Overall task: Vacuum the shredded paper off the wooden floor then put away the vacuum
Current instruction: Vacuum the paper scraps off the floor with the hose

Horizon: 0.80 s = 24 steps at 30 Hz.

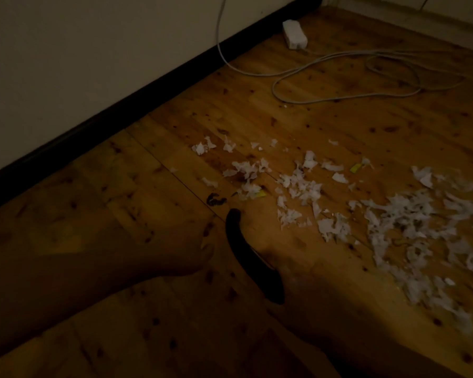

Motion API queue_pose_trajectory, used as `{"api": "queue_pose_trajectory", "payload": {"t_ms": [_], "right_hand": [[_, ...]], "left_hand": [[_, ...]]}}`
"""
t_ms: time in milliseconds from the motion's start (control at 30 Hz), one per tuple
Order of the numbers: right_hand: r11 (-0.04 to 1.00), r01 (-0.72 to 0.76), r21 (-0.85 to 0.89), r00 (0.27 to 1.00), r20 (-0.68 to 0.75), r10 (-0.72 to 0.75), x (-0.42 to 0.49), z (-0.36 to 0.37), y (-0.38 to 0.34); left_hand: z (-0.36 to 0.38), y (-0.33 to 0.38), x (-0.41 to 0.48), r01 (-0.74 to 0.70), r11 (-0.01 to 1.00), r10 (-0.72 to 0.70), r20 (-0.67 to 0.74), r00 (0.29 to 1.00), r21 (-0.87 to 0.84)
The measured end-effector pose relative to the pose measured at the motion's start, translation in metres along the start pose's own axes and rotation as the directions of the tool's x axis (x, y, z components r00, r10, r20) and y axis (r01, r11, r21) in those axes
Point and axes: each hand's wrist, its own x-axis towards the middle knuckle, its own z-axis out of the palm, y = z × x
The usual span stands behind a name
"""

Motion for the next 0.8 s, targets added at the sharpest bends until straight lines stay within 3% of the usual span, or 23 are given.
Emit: {"api": "queue_pose_trajectory", "payload": {"t_ms": [167, 633, 800], "right_hand": [[0.999, -0.037, -0.008, 0.997, 0.073, 0.037, 0.008, -0.004, -0.004], [0.999, -0.05, -0.019, 0.991, 0.125, 0.052, 0.026, -0.015, -0.01], [0.999, -0.045, -0.011, 0.987, 0.157, 0.046, 0.038, -0.016, -0.017]], "left_hand": [[-0.005, -0.002, 0.007, 0.03, 0.999, -0.029, 0.055, 0.998, -0.014], [-0.008, 0.002, 0.033, -0.022, 0.999, 0.022, -0.011, 1.0, -0.036], [-0.011, -0.011, 0.031, 0.03, 1.0, -0.03, -0.003, 1.0, -0.006]]}}
